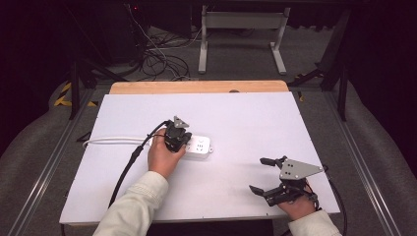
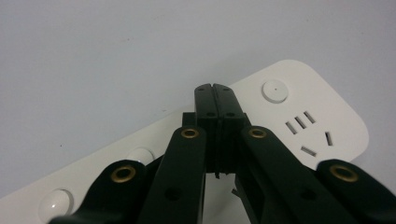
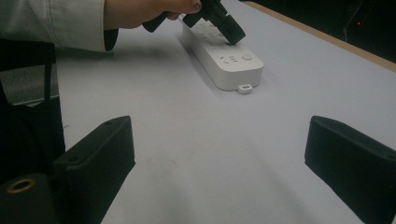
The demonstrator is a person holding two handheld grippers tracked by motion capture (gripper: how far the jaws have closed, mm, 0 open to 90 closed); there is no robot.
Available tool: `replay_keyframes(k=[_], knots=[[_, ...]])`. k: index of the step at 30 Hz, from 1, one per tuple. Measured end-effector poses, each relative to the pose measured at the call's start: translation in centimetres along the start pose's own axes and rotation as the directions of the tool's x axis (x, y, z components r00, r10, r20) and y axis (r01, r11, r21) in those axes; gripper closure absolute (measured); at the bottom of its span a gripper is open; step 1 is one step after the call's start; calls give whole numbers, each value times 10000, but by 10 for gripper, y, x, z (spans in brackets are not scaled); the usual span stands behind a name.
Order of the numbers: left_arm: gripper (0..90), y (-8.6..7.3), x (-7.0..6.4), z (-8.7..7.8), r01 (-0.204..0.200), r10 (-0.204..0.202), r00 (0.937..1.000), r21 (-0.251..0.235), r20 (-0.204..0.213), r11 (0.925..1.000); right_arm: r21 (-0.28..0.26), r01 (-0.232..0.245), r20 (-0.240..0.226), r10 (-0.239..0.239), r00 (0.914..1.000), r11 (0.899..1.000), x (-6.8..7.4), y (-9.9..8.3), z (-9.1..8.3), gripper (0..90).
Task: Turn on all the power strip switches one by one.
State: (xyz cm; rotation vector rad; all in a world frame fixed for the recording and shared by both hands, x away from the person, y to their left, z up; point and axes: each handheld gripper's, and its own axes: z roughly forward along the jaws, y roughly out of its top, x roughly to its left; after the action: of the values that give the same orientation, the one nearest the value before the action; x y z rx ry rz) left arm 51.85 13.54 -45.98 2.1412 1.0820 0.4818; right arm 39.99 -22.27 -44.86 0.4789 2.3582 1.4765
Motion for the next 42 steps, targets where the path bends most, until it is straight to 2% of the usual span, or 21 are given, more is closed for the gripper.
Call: replay_keyframes(k=[10, 13, 17, 21, 22, 24, 25, 26, 27, 29, 32, 34, 37, 42], knots=[[900, -2, 0, 2, -109, 108, 9999, -168, -79, 9998, -20, -11, -24, 11, 10000, 10000, 0, 0, 0, 88], [900, -2, 1, 2, 27, -27, 10000, -201, 1, 9998, 4, -10, -28, 10, 10000, 10000, 0, 0, 1, 89], [900, -2, -1, 2, -117, 114, 9998, -174, -174, 9998, -22, -33, -15, 33, 10000, 10000, 0, 0, 0, 88], [900, -2, 1, 4, -87, 86, 9999, -109, -60, 9999, 0, -25, -19, 25, 10000, 10000, 0, 0, 1, 88], [900, -1, 1, 4, -26, 25, 10000, -91, -83, 10000, 12, -24, -6, 24, 10000, 10000, 0, 0, 1, 88], [900, 0, -1, 5, -162, 160, 9996, -90, -221, 9998, -8, -27, -3, 27, 10000, 10000, 0, 0, 1, 89], [900, 2, -2, 4, -131, 128, 9998, -174, -126, 9998, -63, -43, 27, 44, 10000, 10000, 0, 0, -1, 88], [900, 3, 0, 1, 109, -105, 9998, -209, 177, 9997, -79, -25, 23, 25, 10000, 10000, 0, 0, -1, 89], [900, 4, 1, -1, 430, -410, 9981, -443, 456, 9981, -79, -25, 23, 25, 10000, 10000, 0, 0, -1, 89], [900, 9, -1, -8, 597, -545, 9965, -826, 631, 9948, -74, -71, 38, 71, 10000, 9999, -1, 0, -1, 88], [900, 15, -7, -16, 131, -80, 9987, -998, 512, 9949, -41, -87, 21, 88, 10000, 10000, -2, 0, 0, 87], [900, 17, -10, -17, 51, 6, 9984, -1009, 564, 9949, -14, -61, 14, 61, 10000, 10000, -2, 0, 0, 87], [900, 16, -13, -15, 192, -112, 9967, -984, 808, 9950, -57, -49, 31, 49, 10000, 10000, -1, 0, -1, 88], [900, 15, -17, -6, 109, -18, 9944, -847, 1057, 9963, -49, -38, 33, 38, 10000, 10000, 0, 0, -1, 87]])
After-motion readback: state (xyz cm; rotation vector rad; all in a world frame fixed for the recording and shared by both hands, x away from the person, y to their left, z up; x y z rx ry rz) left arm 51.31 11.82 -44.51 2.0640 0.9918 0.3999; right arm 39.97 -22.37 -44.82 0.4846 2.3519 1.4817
